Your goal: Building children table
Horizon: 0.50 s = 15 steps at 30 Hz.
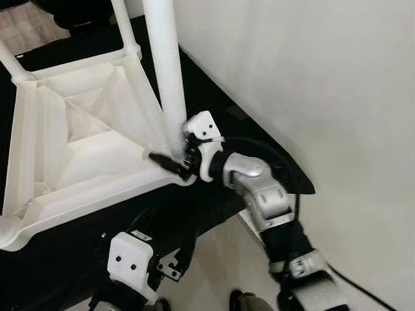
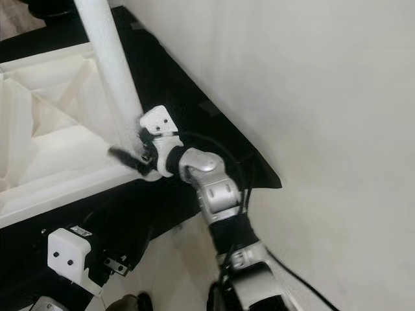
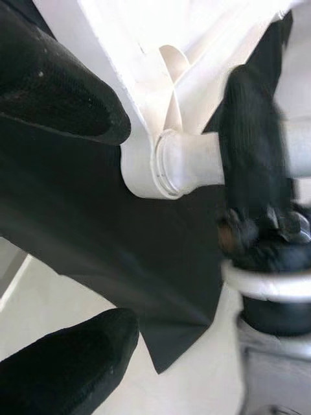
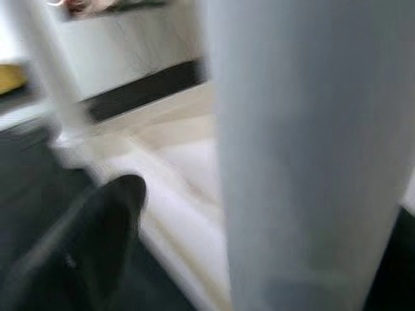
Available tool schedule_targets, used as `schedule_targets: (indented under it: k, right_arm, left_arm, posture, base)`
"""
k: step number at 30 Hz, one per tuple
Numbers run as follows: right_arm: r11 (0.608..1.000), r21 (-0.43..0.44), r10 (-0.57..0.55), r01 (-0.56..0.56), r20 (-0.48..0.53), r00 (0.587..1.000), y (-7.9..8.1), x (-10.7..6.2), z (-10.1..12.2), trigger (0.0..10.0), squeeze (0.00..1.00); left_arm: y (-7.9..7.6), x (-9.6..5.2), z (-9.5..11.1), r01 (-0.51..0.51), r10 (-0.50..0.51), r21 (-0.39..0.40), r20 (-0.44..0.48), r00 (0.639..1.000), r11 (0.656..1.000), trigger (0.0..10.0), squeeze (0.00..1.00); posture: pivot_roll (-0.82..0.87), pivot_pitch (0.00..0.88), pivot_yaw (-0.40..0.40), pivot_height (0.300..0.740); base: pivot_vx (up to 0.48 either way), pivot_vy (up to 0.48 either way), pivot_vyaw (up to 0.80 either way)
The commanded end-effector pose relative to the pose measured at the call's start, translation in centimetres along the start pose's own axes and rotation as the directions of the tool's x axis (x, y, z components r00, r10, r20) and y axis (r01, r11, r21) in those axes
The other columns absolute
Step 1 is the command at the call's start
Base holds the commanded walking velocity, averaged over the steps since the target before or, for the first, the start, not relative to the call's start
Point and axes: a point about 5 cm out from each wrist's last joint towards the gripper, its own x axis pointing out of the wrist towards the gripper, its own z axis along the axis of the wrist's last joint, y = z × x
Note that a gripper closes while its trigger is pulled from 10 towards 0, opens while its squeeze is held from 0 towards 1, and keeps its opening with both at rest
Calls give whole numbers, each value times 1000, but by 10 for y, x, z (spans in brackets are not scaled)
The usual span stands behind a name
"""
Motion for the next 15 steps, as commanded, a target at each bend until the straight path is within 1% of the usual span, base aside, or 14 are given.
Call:
schedule_targets:
  k: [1, 2, 3, 4, 5, 6, 8, 9, 11, 14, 15]
  right_arm:
    - [991, -35, 132, -132, 9, 991, 2, 1, -1, 10000, 1000]
    - [991, -35, 132, -132, 9, 991, 2, 1, -1, 10000, 1000]
    - [981, -65, 182, -182, -8, 983, -6, -3, -1, 10000, 851]
    - [970, -66, 232, -232, -15, 973, -14, -8, 1, 10000, 0]
    - [962, -64, 264, -265, -17, 964, -19, -11, 3, 10000, 0]
    - [962, -64, 264, -265, -17, 964, -19, -11, 3, 10000, 0]
    - [956, -47, 287, -288, -33, 957, -28, -13, 7, 10000, 0]
    - [956, -47, 287, -288, -33, 957, -28, -13, 7, 10000, 0]
    - [955, -25, 295, -295, -15, 955, -34, -12, 12, 10000, 0]
    - [954, -15, 299, -299, -7, 954, -36, -11, 13, 10000, 0]
    - [939, -7, 344, -344, -15, 939, -35, -11, 13, 10000, 0]
  left_arm:
    - [0, -4, -4, 1, -1, -9, -23, 1000, 1000, 10000, 0]
    - [0, -4, -4, 1, -1, -9, -23, 1000, 1000, 10000, 0]
    - [-1, -6, -4, 2, -2, -10, -27, 1000, 1000, 10000, 0]
    - [-2, -8, -3, 3, -3, -11, -33, 999, 1000, 10000, 0]
    - [-2, -10, -3, 3, -4, -12, -37, 999, 1000, 10000, 0]
    - [-2, -10, -3, 3, -4, -12, -37, 999, 1000, 10000, 0]
    - [-4, -15, -1, 3, -4, -14, -44, 999, 1000, 10000, 0]
    - [-4, -15, -1, 3, -4, -14, -44, 999, 1000, 10000, 0]
    - [-5, -19, 0, 3, -4, -17, -51, 999, 1000, 10000, 0]
    - [-6, -20, 1, 4, -5, -18, -54, 999, 1000, 10000, 0]
    - [-7, -22, 2, 5, -6, -21, -58, 998, 1000, 10000, 0]
  posture:
    - [98, 199, -8, 740]
    - [98, 199, -8, 740]
    - [109, 208, -5, 740]
    - [118, 219, -3, 740]
    - [118, 219, -3, 740]
    - [118, 219, -3, 740]
    - [133, 244, 1, 740]
    - [133, 244, 1, 740]
    - [139, 256, 4, 740]
    - [141, 258, 4, 740]
    - [149, 269, 6, 740]
  base:
    - [0, 0, 0]
    - [0, 0, 0]
    - [0, 0, 0]
    - [0, 0, 0]
    - [0, 0, 0]
    - [0, 0, 0]
    - [0, 0, 0]
    - [0, 0, 0]
    - [0, 0, 0]
    - [0, 0, 0]
    - [0, 0, 0]
